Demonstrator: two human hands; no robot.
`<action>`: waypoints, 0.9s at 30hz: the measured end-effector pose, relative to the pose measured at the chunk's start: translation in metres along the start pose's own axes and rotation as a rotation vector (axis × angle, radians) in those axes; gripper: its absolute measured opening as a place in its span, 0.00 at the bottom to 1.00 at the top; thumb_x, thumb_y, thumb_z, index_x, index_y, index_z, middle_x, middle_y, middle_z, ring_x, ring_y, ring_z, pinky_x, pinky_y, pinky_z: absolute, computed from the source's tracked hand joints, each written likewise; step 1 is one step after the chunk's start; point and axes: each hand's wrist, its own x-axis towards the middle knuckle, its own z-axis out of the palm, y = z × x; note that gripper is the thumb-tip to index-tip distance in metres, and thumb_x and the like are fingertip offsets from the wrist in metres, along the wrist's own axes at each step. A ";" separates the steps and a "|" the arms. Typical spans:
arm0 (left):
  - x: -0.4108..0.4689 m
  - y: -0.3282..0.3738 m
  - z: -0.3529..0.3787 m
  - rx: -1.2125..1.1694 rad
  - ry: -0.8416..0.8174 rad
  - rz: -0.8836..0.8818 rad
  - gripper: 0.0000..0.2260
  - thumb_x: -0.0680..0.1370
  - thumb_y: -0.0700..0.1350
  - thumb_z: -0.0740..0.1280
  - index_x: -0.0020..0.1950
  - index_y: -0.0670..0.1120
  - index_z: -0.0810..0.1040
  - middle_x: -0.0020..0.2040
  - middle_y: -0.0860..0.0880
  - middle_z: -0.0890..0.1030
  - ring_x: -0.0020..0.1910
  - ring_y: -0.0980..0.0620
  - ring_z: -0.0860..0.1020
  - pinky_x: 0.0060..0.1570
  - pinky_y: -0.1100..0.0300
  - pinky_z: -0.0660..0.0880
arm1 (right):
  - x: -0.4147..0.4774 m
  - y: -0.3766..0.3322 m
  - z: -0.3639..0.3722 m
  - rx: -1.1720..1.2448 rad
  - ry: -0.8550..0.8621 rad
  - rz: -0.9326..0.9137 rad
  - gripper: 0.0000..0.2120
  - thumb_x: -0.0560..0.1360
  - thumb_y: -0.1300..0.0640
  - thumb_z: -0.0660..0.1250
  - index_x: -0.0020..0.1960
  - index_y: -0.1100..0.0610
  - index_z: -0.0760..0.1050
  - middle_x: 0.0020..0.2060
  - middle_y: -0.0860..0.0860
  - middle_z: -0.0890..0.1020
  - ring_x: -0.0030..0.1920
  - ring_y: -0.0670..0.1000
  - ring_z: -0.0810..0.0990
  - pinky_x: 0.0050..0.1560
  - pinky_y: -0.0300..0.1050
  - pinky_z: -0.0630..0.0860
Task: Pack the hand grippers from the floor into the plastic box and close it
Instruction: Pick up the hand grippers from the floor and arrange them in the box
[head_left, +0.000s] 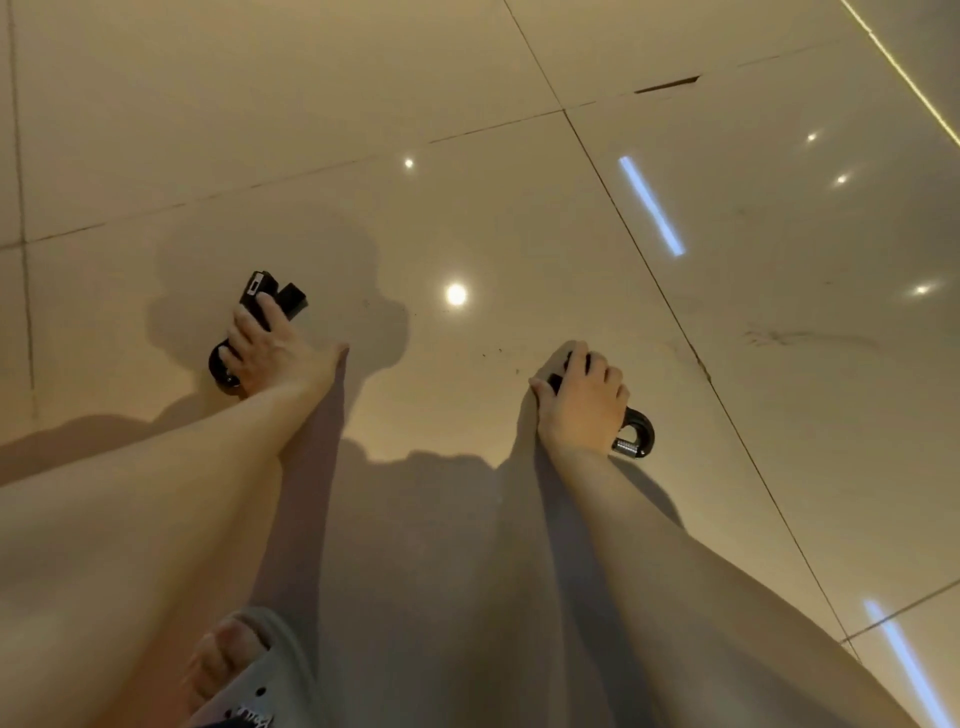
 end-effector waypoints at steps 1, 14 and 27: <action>0.005 -0.005 0.000 0.000 -0.026 -0.027 0.54 0.68 0.70 0.72 0.82 0.46 0.48 0.81 0.38 0.54 0.79 0.38 0.53 0.76 0.40 0.49 | -0.001 -0.003 0.001 0.000 -0.002 0.002 0.35 0.80 0.39 0.62 0.78 0.59 0.59 0.70 0.57 0.71 0.68 0.60 0.69 0.67 0.54 0.66; -0.021 0.027 0.004 -0.069 -0.035 0.031 0.45 0.66 0.61 0.76 0.74 0.43 0.61 0.67 0.37 0.68 0.66 0.35 0.67 0.66 0.41 0.65 | -0.017 0.008 0.001 0.061 -0.039 -0.044 0.39 0.76 0.40 0.69 0.78 0.57 0.59 0.71 0.57 0.69 0.70 0.60 0.67 0.66 0.55 0.68; -0.111 0.052 -0.012 -0.253 -0.293 0.266 0.45 0.61 0.58 0.79 0.71 0.47 0.63 0.60 0.46 0.64 0.56 0.42 0.75 0.56 0.51 0.75 | -0.094 0.053 -0.017 0.275 -0.040 0.099 0.26 0.76 0.40 0.70 0.65 0.56 0.70 0.58 0.55 0.72 0.54 0.57 0.77 0.48 0.52 0.79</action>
